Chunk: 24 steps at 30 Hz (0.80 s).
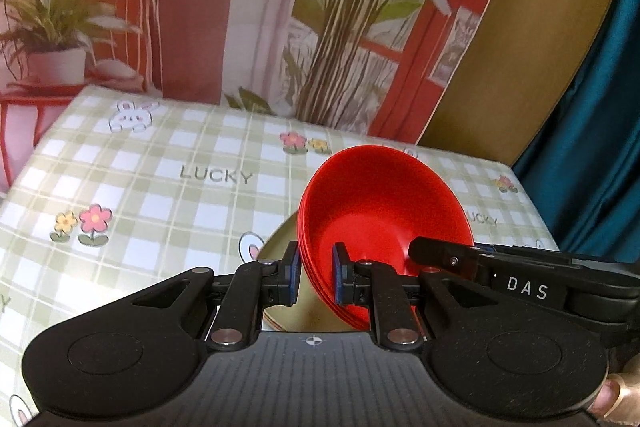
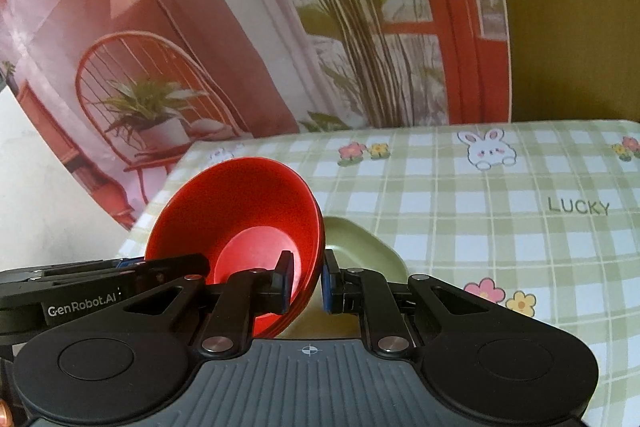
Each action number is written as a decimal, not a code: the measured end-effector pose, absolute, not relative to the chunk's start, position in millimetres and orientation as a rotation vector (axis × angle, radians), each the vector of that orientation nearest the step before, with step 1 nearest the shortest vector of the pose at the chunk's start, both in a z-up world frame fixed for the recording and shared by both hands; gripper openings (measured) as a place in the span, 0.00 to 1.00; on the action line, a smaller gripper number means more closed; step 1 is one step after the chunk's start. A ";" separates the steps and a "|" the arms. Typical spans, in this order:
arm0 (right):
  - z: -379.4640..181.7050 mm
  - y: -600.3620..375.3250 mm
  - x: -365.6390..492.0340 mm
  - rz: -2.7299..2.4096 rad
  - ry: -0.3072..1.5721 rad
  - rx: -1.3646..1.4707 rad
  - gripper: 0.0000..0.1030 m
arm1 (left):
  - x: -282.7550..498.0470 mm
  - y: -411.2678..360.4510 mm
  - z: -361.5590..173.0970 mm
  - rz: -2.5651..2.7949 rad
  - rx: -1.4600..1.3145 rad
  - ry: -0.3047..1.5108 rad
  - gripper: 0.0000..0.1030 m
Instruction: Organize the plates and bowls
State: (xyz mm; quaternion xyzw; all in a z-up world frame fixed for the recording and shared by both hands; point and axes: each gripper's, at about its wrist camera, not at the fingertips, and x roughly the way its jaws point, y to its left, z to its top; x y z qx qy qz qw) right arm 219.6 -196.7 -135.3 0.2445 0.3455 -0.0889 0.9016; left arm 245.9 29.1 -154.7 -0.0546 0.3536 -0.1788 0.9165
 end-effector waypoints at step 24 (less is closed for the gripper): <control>-192.9 -219.7 245.9 -0.224 0.823 0.563 0.13 | 288.5 12.3 -211.5 -0.370 -0.065 0.834 0.17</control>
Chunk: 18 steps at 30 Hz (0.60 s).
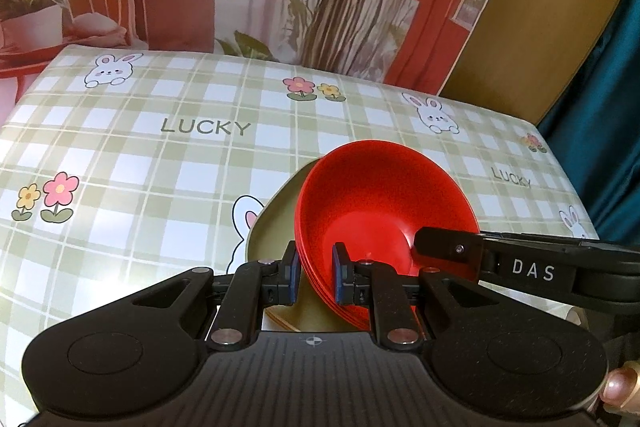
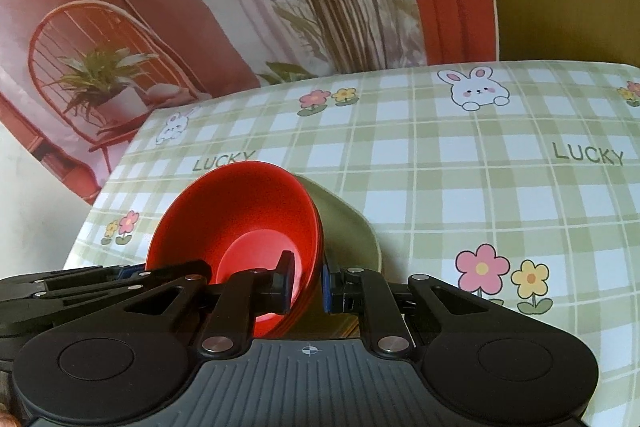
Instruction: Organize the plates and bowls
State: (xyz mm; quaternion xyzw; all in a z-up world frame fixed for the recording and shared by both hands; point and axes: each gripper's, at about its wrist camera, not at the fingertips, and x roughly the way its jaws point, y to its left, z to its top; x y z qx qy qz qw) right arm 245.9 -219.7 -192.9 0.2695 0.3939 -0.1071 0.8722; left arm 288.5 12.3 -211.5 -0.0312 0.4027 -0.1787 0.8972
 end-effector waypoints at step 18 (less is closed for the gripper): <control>-206.1 -223.5 254.5 -0.217 0.844 0.577 0.13 | 297.9 7.0 -221.4 -0.348 -0.038 0.855 0.17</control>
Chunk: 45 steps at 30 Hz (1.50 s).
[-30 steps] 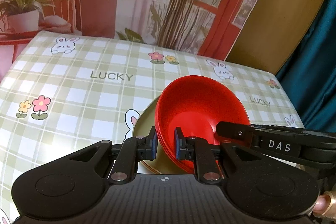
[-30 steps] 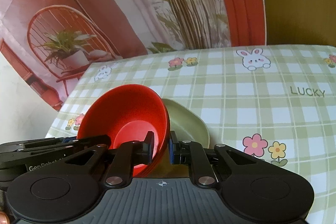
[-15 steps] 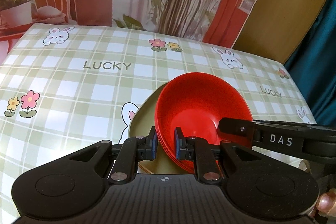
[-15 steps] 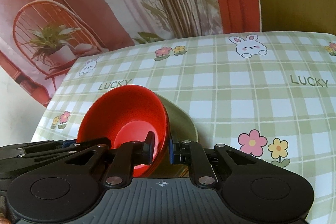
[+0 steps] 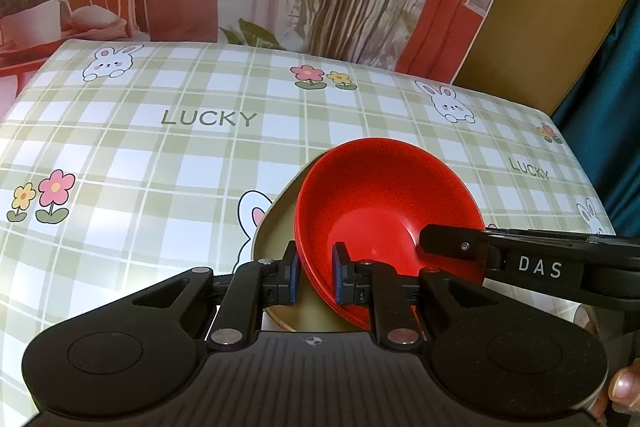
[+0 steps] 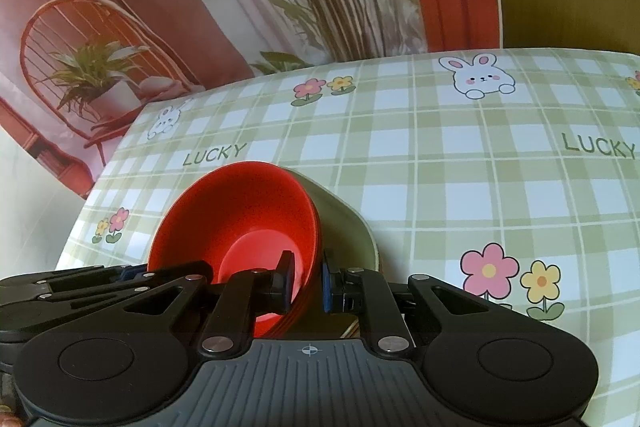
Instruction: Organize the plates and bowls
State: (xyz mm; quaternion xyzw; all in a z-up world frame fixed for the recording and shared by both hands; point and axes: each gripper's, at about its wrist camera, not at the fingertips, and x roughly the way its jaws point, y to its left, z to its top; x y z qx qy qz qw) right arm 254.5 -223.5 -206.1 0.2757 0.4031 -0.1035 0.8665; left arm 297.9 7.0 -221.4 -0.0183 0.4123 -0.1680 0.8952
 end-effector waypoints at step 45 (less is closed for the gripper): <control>-140.3 -203.1 174.9 -0.287 0.703 0.404 0.88 | 221.4 13.6 -166.9 -0.115 0.168 0.646 0.73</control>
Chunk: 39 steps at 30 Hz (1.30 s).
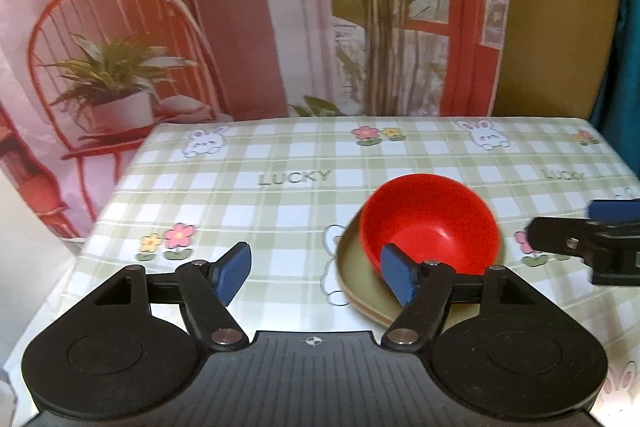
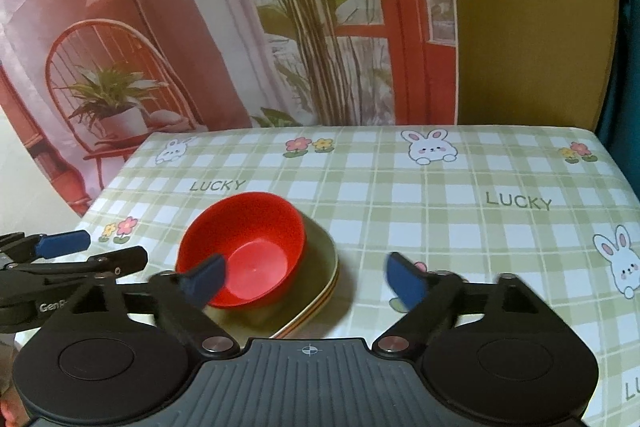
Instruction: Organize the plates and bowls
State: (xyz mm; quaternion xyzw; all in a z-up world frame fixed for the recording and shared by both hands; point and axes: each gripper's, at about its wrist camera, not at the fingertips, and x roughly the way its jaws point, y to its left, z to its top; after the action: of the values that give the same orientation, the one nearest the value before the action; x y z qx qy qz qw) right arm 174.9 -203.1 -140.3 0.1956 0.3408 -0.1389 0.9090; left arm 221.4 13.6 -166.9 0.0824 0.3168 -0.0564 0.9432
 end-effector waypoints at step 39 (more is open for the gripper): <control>-4.9 -187.3 122.2 -0.372 0.431 0.225 1.00 | 152.1 19.9 -46.5 -0.034 0.129 0.343 0.78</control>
State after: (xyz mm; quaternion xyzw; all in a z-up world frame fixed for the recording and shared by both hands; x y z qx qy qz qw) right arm 122.2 -187.3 -4.9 0.1106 0.2123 -0.1831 0.9535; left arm 152.1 19.9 -46.5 0.0642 0.1706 -0.0167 0.9831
